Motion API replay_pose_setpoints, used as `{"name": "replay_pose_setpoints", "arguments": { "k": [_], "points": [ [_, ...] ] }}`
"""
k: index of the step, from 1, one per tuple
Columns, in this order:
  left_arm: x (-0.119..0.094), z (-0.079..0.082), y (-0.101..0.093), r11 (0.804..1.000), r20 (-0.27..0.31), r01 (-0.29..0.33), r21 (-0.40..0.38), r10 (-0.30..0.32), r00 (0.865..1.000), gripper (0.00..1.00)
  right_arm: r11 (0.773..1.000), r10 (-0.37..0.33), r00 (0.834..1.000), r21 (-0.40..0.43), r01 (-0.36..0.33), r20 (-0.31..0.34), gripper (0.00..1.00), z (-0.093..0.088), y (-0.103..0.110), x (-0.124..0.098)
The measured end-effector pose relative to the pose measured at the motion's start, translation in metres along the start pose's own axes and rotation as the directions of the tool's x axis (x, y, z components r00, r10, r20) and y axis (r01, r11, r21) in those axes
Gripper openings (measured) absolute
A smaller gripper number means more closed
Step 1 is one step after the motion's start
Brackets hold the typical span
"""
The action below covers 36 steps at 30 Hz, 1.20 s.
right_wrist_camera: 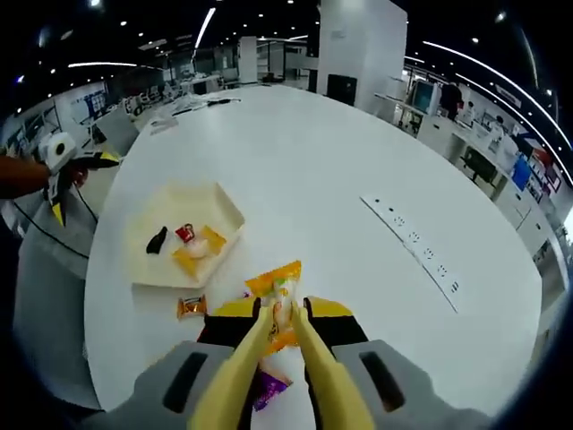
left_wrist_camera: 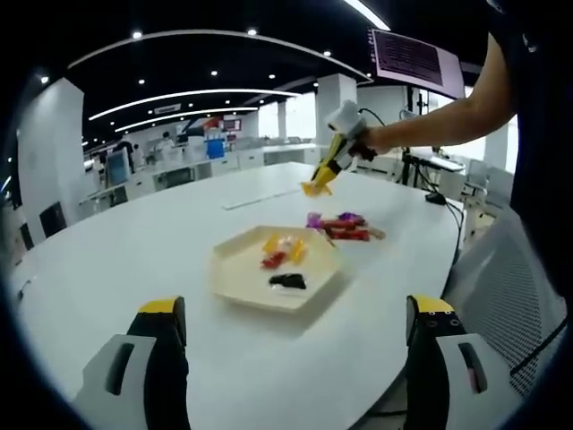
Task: Place the target food into the container with the food tongs after gripping and lifting it, then release it inside without dropping or visibly crushing the food.
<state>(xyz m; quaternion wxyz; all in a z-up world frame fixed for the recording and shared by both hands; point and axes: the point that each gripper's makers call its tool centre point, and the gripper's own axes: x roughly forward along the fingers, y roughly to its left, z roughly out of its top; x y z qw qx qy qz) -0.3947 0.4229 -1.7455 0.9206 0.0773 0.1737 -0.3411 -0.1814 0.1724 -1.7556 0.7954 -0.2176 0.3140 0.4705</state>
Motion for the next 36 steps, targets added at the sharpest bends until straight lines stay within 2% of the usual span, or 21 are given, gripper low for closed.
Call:
{"name": "replay_pose_setpoints", "arguments": {
  "k": [16,22,36],
  "points": [
    [-0.001,0.001,0.000,1.000,0.008,0.001,0.003,-0.001,1.000,0.99,0.997,0.066,0.998,-0.044,-0.065,0.018,0.18,0.027,0.053,0.025],
    [-0.001,0.001,0.000,1.000,0.008,0.001,0.007,-0.001,1.000,0.99,0.994,0.094,0.995,-0.060,-0.093,0.019,0.18,0.032,0.074,0.032],
    [-0.002,0.001,0.001,1.000,0.012,-0.003,0.015,0.002,1.000,0.98,0.988,0.150,0.988,-0.035,-0.148,0.045,0.19,0.039,0.120,0.046]
  ]
}}
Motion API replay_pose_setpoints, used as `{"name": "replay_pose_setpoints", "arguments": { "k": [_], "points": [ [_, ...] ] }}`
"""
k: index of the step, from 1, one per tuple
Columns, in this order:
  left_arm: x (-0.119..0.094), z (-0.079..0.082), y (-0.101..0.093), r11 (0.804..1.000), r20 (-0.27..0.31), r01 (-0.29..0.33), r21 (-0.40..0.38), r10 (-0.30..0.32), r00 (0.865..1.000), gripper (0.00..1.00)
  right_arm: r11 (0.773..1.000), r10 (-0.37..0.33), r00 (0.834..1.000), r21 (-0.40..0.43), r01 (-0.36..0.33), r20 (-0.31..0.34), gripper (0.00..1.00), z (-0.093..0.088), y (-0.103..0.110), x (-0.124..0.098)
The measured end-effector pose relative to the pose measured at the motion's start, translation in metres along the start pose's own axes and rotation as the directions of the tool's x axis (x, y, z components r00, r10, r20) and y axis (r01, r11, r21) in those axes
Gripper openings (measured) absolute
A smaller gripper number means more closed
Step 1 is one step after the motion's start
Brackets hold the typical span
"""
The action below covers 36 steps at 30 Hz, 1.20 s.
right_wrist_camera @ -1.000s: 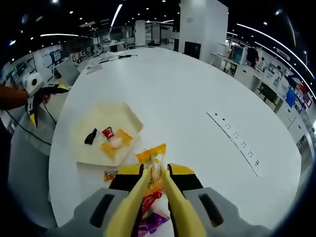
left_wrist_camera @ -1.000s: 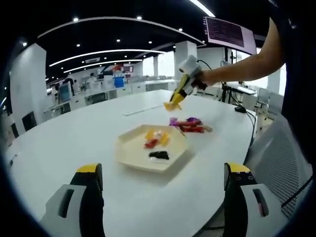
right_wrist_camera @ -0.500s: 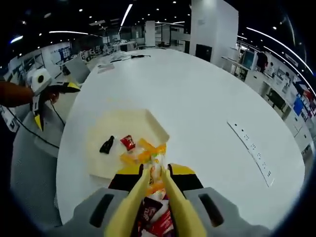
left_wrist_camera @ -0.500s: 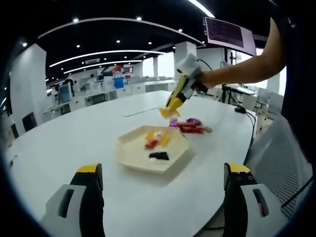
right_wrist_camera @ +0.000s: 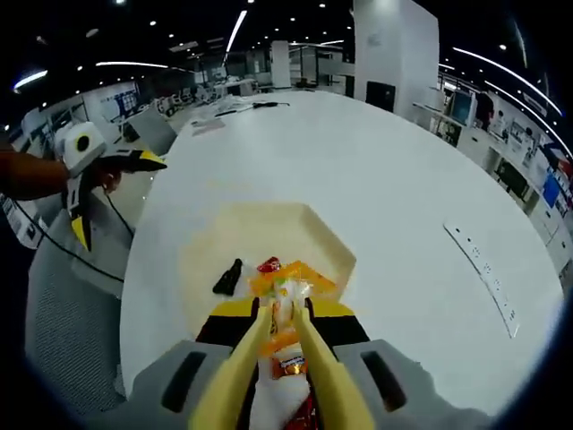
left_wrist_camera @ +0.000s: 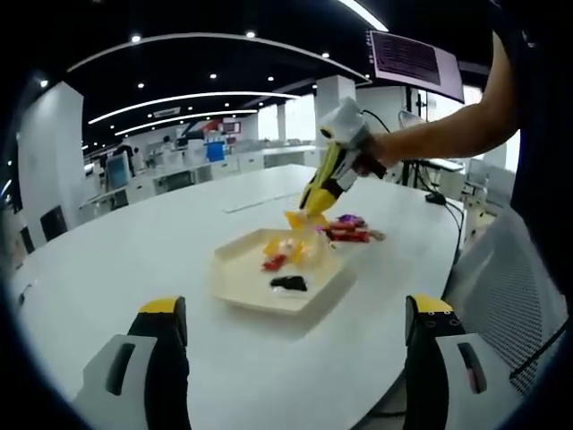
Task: Place the target food into the container with the food tongs after gripping and lifting it, then release it inside without dropping or visibly crushing the food.
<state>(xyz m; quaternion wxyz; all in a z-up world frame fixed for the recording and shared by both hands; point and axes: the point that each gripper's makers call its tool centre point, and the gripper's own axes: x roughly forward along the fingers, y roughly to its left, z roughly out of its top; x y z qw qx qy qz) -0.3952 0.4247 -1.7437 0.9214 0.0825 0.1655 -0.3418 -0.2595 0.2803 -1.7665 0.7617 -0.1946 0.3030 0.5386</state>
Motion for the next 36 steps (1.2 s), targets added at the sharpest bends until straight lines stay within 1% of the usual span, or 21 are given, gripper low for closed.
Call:
{"name": "replay_pose_setpoints", "arguments": {
  "k": [4,9,13,20,25,29,31,32,35,36],
  "points": [
    [0.000,0.001,0.000,1.000,0.002,-0.003,-0.001,0.003,1.000,0.98,1.000,0.017,1.000,-0.005,-0.017,-0.005,0.19,-0.001,0.011,0.005],
    [0.000,0.001,0.000,1.000,0.003,-0.003,-0.001,0.003,1.000,0.98,1.000,0.030,1.000,0.001,-0.030,-0.004,0.19,-0.001,0.018,0.011],
    [0.000,0.001,0.001,1.000,0.002,-0.004,0.001,0.004,1.000,0.98,0.999,0.041,0.999,0.004,-0.041,-0.005,0.19,0.000,0.021,0.013],
    [0.000,0.001,0.001,1.000,0.002,-0.007,0.001,0.007,1.000,0.97,0.999,0.053,0.999,0.008,-0.053,-0.008,0.22,-0.004,0.024,0.016],
    [0.000,0.001,0.001,1.000,0.000,-0.007,0.002,0.007,1.000,0.97,0.999,0.046,0.999,0.008,-0.046,-0.007,0.22,-0.006,0.023,0.016],
    [0.000,0.001,0.000,1.000,-0.002,-0.007,0.002,0.007,1.000,0.97,0.999,0.037,0.999,0.009,-0.037,0.003,0.22,-0.005,0.021,0.015],
    [-0.001,0.001,0.000,1.000,-0.003,-0.006,0.004,0.006,1.000,0.97,0.999,0.034,0.999,0.007,-0.034,0.020,0.23,-0.004,0.021,0.013],
    [-0.001,0.001,0.000,1.000,-0.005,-0.006,0.005,0.006,1.000,0.97,0.999,0.037,0.999,0.003,-0.037,0.035,0.23,-0.002,0.022,0.011],
    [0.000,0.001,0.000,1.000,-0.005,-0.006,0.005,0.006,1.000,0.97,1.000,0.025,0.999,-0.018,-0.024,0.046,0.23,-0.002,0.021,0.007],
    [0.000,0.001,0.000,1.000,-0.006,-0.006,0.005,0.006,1.000,0.97,0.999,0.014,0.998,-0.034,-0.012,0.060,0.23,-0.001,0.019,0.005]
  ]
}}
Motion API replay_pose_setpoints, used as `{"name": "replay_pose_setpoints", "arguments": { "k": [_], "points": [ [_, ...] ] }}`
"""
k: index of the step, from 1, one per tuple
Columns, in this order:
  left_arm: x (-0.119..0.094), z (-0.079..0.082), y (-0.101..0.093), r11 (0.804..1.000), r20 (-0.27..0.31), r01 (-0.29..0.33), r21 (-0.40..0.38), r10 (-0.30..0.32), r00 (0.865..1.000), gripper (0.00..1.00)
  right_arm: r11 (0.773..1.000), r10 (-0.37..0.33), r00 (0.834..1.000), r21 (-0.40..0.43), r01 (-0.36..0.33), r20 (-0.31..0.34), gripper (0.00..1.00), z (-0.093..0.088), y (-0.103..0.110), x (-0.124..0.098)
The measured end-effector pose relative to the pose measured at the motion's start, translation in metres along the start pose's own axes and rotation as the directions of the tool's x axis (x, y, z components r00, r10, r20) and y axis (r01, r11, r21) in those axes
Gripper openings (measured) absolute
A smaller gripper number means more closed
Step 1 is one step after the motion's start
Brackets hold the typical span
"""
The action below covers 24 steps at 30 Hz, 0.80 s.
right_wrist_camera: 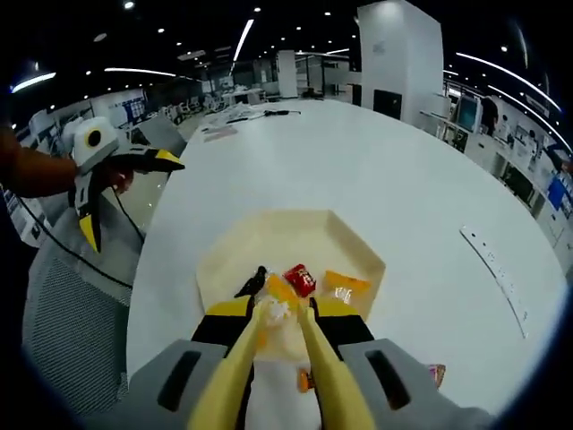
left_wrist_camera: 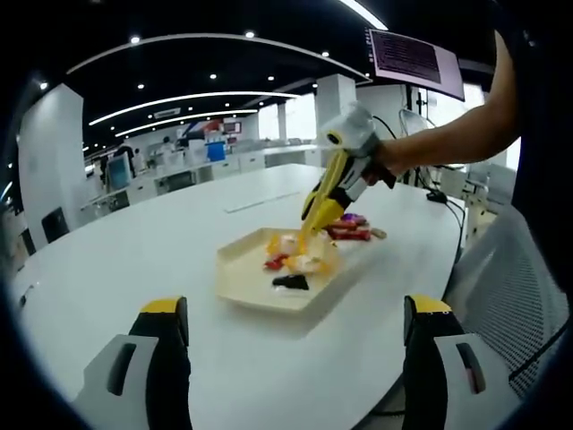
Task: Place the target food into the container with the food tongs after gripping and lifting it, then release it inside without dropping or visibly crushing the food.
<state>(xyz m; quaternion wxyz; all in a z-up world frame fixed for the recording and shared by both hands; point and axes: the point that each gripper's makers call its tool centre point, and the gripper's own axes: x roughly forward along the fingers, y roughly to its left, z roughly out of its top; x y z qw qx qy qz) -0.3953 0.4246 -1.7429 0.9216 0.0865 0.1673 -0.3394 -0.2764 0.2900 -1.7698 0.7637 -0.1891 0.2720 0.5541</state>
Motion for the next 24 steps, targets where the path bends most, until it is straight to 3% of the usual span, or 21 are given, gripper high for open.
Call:
{"name": "replay_pose_setpoints", "arguments": {
  "k": [9,24],
  "points": [
    [-0.001,0.001,0.001,1.000,0.005,-0.002,0.003,0.002,1.000,0.98,1.000,-0.004,0.999,0.005,0.004,0.033,0.24,-0.001,-0.004,-0.016],
    [0.001,-0.003,0.001,0.999,-0.003,0.010,-0.035,-0.010,1.000,0.99,0.998,-0.063,0.998,-0.002,0.063,0.030,0.24,-0.026,-0.013,-0.053]
  ]
}}
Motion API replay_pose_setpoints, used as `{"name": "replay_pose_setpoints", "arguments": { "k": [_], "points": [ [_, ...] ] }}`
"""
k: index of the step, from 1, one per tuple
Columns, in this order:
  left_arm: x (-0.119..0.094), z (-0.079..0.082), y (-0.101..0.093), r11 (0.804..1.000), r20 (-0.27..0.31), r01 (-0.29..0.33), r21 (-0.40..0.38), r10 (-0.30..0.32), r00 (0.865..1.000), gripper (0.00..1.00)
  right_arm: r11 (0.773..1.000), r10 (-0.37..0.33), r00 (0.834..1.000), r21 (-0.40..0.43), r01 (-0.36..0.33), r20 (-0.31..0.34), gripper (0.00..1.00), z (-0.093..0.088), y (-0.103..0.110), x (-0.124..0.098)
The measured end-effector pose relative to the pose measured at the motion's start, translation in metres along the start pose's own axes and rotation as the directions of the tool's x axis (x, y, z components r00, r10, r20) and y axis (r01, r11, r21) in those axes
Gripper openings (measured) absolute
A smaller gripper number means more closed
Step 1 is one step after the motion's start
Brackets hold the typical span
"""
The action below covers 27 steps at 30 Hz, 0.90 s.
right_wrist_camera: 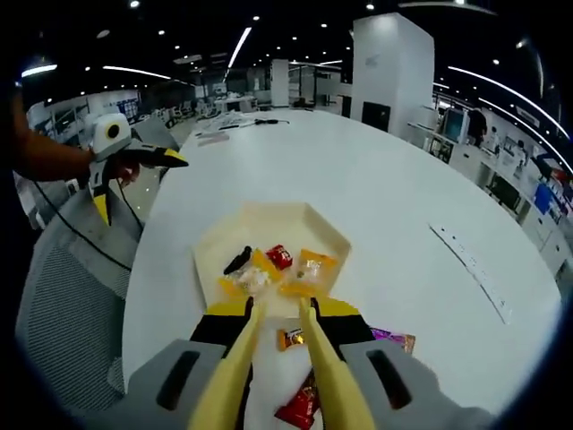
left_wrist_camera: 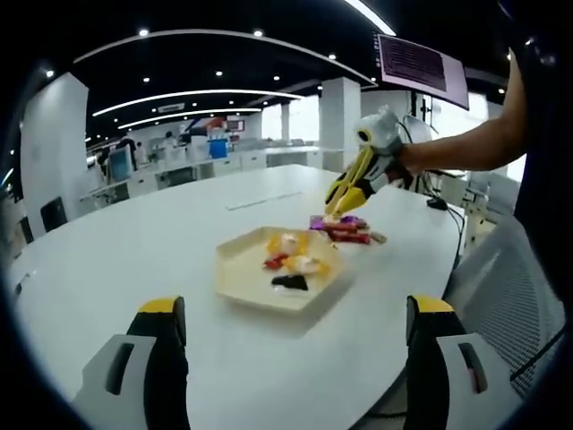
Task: Place the target food into the container with the food tongs after gripping and lifting it, then release it inside without dropping or visibly crushing the food.
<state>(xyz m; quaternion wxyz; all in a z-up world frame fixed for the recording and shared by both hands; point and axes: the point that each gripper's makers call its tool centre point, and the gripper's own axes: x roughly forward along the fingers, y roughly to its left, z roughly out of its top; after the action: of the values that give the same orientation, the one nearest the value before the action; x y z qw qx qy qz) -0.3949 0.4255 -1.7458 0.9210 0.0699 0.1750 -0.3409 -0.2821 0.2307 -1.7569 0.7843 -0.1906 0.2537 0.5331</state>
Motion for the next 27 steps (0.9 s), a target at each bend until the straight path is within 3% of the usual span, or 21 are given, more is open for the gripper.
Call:
{"name": "replay_pose_setpoints", "arguments": {
  "k": [27],
  "points": [
    [0.001,-0.003,-0.004,1.000,-0.017,0.020,0.012,-0.020,1.000,0.99,0.995,-0.086,0.996,0.040,0.088,-0.037,0.26,-0.056,-0.015,-0.062]
  ]
}}
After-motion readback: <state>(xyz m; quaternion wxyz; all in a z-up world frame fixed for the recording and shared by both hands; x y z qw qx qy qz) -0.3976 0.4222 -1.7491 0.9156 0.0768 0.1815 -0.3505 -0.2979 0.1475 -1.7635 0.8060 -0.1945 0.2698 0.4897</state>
